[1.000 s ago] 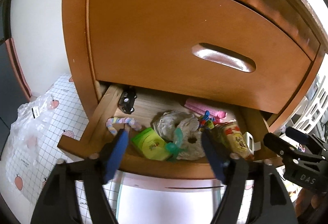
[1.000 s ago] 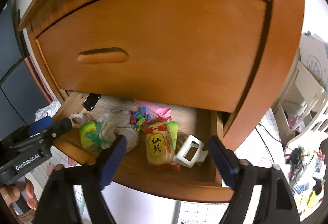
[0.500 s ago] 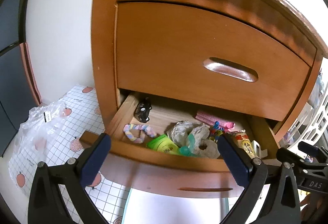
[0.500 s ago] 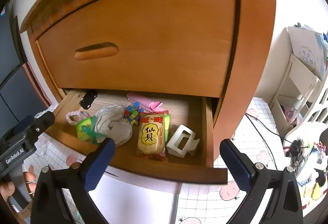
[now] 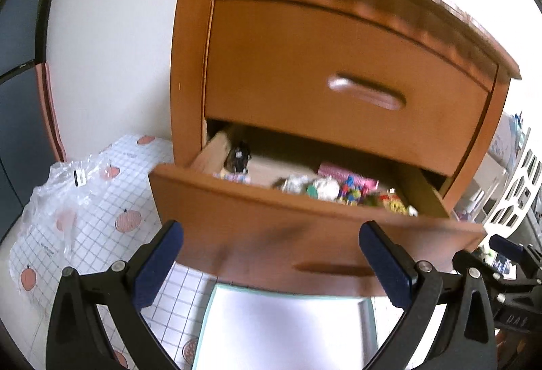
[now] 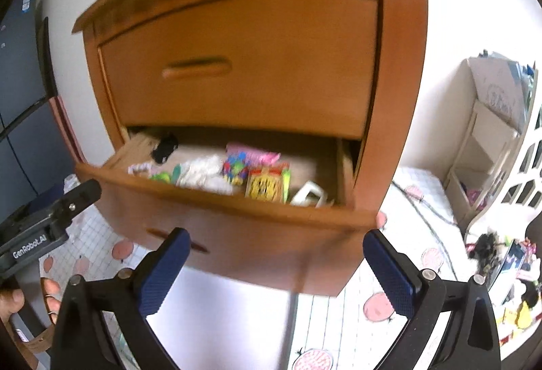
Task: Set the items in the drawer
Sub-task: 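Push the lower drawer front shut with both open tools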
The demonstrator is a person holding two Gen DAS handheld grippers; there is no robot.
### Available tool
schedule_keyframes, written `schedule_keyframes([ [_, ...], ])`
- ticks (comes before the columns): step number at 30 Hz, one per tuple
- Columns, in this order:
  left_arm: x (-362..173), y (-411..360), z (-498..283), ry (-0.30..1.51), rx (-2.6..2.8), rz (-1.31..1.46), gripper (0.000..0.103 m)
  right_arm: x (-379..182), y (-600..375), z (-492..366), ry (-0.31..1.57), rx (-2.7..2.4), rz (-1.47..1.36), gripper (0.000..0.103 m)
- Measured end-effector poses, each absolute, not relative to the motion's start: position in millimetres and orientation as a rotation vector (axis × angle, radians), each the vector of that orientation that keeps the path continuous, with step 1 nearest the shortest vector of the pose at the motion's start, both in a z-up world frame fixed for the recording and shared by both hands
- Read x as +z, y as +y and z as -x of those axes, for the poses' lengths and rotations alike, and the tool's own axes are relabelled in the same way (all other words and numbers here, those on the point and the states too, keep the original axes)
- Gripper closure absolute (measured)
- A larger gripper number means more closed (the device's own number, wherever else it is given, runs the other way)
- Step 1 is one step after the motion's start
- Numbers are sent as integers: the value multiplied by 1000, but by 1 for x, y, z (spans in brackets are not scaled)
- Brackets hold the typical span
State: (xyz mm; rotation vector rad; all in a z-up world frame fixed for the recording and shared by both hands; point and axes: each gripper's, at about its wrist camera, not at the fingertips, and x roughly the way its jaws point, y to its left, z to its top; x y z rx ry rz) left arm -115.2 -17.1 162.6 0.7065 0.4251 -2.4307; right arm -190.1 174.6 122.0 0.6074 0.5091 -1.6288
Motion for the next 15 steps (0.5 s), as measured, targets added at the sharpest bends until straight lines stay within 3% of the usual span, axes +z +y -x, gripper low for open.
schedule_keyframes([
  [15,127,-19,136,446,-2399,-834,0,78,155,178,583,-1585,-678,0],
])
